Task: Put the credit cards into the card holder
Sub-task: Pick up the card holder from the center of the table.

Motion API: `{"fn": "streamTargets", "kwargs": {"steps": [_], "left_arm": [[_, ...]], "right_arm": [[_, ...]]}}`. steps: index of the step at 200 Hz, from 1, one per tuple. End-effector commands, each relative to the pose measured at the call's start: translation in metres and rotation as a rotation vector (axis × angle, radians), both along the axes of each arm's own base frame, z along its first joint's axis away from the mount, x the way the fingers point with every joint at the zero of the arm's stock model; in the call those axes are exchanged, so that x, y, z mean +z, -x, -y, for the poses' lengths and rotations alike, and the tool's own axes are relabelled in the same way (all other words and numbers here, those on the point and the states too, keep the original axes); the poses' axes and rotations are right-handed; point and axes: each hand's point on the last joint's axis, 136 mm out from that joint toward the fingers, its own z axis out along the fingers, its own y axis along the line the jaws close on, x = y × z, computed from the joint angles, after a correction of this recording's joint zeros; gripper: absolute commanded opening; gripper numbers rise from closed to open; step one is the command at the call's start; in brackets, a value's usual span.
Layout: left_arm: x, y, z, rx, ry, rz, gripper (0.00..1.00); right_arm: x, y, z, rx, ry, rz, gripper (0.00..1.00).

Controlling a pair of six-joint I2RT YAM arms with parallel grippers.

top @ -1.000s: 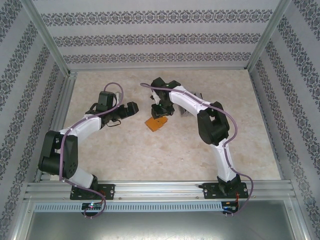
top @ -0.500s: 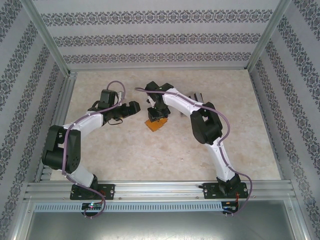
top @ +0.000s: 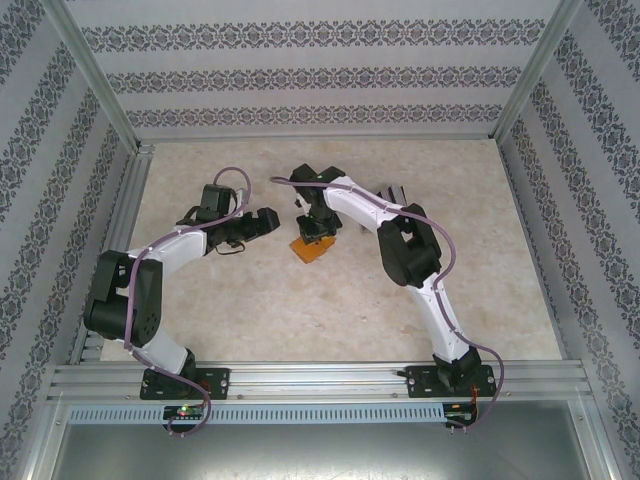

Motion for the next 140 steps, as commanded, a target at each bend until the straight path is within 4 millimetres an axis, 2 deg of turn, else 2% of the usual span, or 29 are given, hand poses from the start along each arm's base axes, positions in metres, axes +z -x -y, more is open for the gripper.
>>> {"fn": "streamTargets", "kwargs": {"steps": [1,28,55,79,93,140], "left_arm": [[0.009,-0.012,0.007,0.008,0.026,0.049,0.91],[0.007,-0.020,0.014,-0.008,0.063,0.035,0.88],[0.001,-0.021,0.016,-0.001,0.081,0.017,0.88],[-0.004,-0.020,0.015,0.019,0.091,0.019,0.89],[-0.007,-0.018,0.016,0.017,0.097,0.007,0.89],[-0.008,-0.014,0.012,0.037,0.079,0.010,0.89]], "right_arm": [[-0.002,0.006,0.010,0.002,0.029,-0.008,0.34],[0.003,0.010,0.005,0.010,0.004,-0.013,0.34],[0.018,0.012,0.000,0.020,-0.038,0.012,0.35],[0.029,0.011,0.008,0.028,-0.018,0.044,0.35],[0.029,0.011,0.013,0.029,-0.012,0.036,0.35],[0.017,0.018,0.009,0.050,-0.023,-0.010,0.35]]}}
